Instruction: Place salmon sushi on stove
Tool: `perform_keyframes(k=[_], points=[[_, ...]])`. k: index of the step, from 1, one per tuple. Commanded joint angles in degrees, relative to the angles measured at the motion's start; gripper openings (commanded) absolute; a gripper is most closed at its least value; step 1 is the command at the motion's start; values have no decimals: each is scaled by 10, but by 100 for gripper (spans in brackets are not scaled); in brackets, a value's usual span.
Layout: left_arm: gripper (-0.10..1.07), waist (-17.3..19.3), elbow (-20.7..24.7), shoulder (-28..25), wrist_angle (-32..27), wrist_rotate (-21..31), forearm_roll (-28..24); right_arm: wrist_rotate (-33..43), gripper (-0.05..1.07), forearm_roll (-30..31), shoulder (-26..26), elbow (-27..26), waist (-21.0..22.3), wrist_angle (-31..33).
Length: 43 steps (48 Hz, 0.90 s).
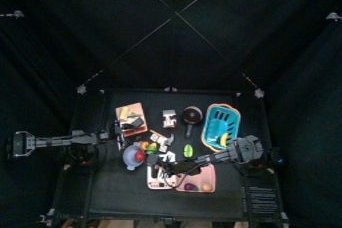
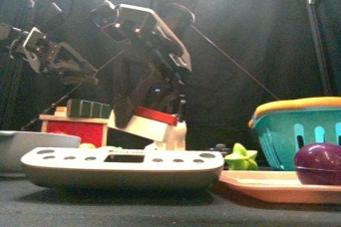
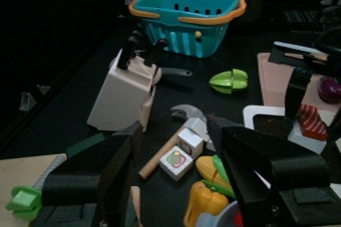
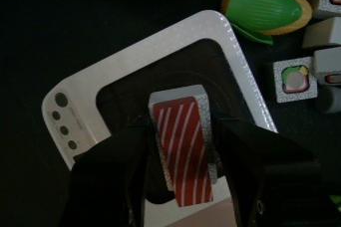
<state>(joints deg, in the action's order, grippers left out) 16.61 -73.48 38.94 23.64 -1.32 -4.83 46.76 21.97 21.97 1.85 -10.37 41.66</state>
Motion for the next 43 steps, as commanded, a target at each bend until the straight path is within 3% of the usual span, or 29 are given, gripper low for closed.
perform_keyframes(k=[1, 12, 28, 43], points=[[90, 1, 6, -1, 4, 0, 0, -1, 68, -1, -13, -4, 8, -7], [90, 1, 6, -1, 3, 0, 0, -1, 72, -1, -12, 1, 15, -19], [90, 1, 6, -1, 4, 0, 0, -2, 88, 1, -11, 6, 16, -20], [90, 1, 6, -1, 3, 0, 0, -1, 89, 0, -11, 0, 16, -17]])
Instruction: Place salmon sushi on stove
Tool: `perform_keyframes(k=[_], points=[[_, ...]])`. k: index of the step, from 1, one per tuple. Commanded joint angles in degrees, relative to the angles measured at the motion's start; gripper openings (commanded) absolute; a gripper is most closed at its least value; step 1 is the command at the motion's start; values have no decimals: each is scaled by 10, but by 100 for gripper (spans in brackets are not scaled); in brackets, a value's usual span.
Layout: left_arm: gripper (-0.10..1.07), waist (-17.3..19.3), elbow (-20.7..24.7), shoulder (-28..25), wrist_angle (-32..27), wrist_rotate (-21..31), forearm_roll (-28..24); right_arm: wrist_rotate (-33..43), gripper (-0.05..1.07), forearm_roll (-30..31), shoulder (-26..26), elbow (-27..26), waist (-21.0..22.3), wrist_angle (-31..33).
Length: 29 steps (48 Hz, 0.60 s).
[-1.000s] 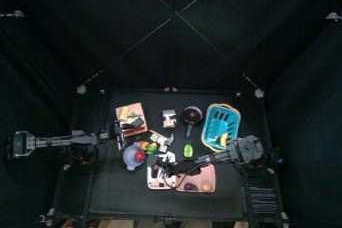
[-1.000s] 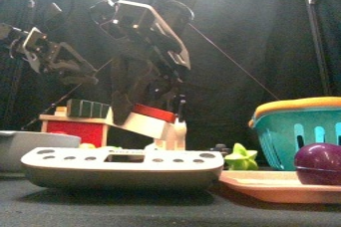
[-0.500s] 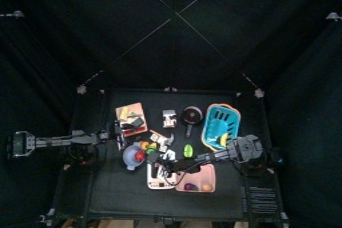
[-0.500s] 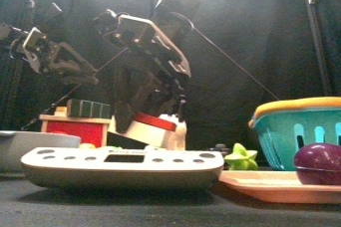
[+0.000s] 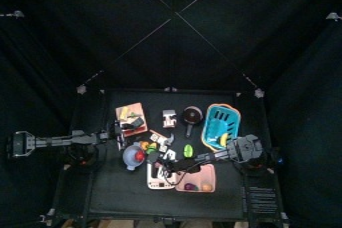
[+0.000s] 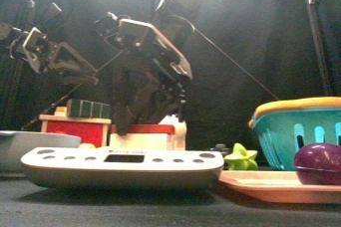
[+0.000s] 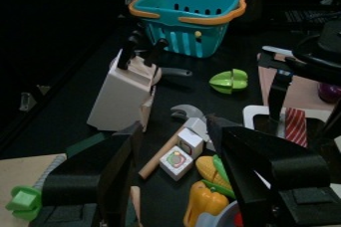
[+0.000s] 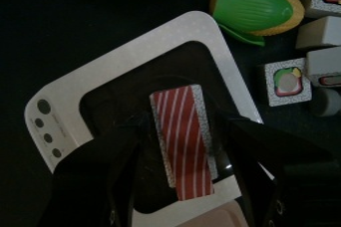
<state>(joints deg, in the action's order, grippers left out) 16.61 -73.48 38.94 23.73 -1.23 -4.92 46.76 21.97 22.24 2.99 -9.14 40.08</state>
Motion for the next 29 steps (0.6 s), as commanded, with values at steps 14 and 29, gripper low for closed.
perform_keyframes(k=[14, 29], points=[[90, 1, 5, -1, 2, -1, 1, -1, 89, 1, -16, -11, 4, 1], [90, 1, 6, -1, 2, -2, 1, -1, 89, 34, -37, -8, 4, -2]])
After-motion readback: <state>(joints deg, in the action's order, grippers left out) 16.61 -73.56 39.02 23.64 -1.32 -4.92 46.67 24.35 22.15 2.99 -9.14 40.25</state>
